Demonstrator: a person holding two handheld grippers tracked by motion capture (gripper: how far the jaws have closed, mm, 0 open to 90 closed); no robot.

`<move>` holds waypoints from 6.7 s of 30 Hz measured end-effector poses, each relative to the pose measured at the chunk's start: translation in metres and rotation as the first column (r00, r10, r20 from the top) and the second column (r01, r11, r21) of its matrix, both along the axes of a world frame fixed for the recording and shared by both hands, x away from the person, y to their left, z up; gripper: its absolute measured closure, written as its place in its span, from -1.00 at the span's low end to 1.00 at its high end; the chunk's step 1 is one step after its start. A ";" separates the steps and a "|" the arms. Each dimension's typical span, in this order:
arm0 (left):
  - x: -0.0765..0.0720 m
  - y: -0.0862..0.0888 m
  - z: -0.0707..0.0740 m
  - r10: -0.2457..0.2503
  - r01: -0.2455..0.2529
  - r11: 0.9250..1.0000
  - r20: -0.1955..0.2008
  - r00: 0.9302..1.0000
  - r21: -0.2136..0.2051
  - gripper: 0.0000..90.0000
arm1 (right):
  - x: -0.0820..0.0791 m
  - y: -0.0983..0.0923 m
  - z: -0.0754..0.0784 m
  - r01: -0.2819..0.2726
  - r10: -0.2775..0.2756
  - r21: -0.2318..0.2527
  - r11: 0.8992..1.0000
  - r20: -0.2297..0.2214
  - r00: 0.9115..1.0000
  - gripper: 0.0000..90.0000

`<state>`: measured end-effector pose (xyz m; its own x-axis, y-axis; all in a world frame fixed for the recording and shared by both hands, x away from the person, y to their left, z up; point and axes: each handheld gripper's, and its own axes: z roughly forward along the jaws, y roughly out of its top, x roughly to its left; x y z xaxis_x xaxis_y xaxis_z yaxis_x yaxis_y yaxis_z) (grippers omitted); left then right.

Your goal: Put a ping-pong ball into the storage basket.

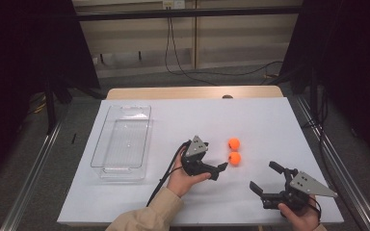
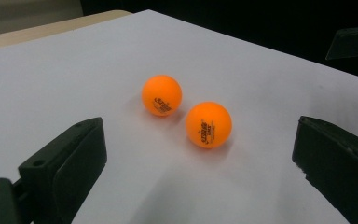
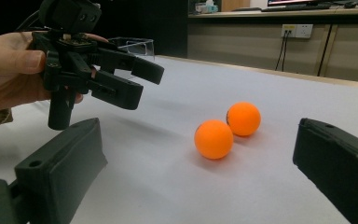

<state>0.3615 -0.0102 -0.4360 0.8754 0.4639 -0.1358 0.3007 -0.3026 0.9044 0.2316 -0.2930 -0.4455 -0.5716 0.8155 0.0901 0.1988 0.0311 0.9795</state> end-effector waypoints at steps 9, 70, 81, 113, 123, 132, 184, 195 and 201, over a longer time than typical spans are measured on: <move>0.002 0.000 0.001 0.008 -0.008 1.000 0.004 1.000 0.000 -0.94 | 0.000 0.000 0.000 -0.002 0.002 0.000 1.000 -0.001 1.000 -0.97; 0.011 -0.026 -0.007 -0.031 0.032 0.998 -0.035 0.999 0.048 -0.93 | -0.001 0.000 0.001 -0.009 0.009 0.003 1.000 0.003 1.000 -0.97; 0.013 -0.033 -0.006 -0.039 0.041 0.997 -0.045 0.998 0.058 -0.93 | -0.001 -0.001 0.001 -0.009 0.009 0.003 1.000 0.004 1.000 -0.97; 0.017 -0.048 -0.011 -0.043 0.048 0.995 -0.058 0.997 0.092 -0.92 | -0.001 -0.001 0.001 -0.012 0.012 0.004 1.000 0.003 1.000 -0.97; 0.018 -0.049 -0.012 -0.037 0.043 0.995 -0.058 0.998 0.095 -0.91 | -0.001 -0.001 0.001 -0.013 0.013 0.004 1.000 0.002 1.000 -0.97; 0.019 -0.050 -0.012 -0.041 0.047 0.993 -0.060 0.997 0.105 -0.89 | -0.001 -0.001 0.001 -0.012 0.012 0.005 1.000 0.004 1.000 -0.97; 0.028 -0.067 -0.019 -0.077 0.092 0.980 -0.087 0.993 0.175 -0.44 | -0.001 -0.002 0.001 -0.012 0.012 0.009 1.000 0.001 1.000 -0.97; 0.029 -0.072 -0.019 -0.099 0.117 0.974 -0.099 0.990 0.193 -0.25 | -0.001 -0.002 0.001 -0.011 0.011 0.010 1.000 0.000 1.000 -0.97; 0.031 -0.073 -0.021 -0.098 0.120 0.971 -0.112 0.989 0.207 -0.18 | -0.001 -0.002 0.001 -0.011 0.011 0.012 1.000 0.002 1.000 -0.97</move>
